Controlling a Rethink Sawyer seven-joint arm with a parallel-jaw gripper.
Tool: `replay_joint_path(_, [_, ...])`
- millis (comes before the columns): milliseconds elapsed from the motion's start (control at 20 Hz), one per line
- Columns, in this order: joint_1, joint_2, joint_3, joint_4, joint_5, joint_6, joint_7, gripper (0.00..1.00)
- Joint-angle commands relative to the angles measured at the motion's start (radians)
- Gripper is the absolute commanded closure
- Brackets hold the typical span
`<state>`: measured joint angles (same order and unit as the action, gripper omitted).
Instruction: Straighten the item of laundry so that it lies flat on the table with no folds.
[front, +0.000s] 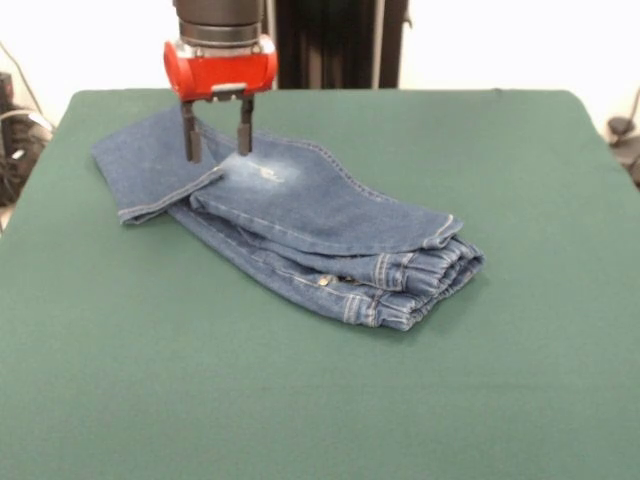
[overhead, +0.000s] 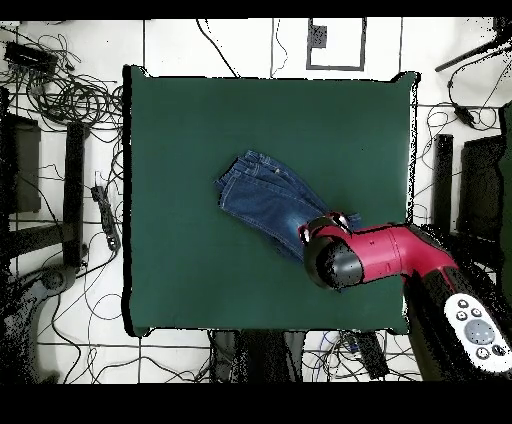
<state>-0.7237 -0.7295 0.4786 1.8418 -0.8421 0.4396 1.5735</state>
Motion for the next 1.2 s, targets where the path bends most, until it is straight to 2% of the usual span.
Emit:
replay_joint_path(50, [0.082, 0.096, -0.052, -0.049, -0.077, 0.028, 0.022, 0.00])
replay_joint_path(350, [0.101, 0.095, -0.082, -0.052, -0.078, 0.085, -0.011, 0.00])
replay_joint_path(750, [0.136, 0.131, -0.121, -0.087, -0.087, 0.092, -0.025, 0.00])
replay_joint_path(1200, [0.113, 0.173, -0.113, -0.108, -0.090, 0.087, -0.099, 0.00])
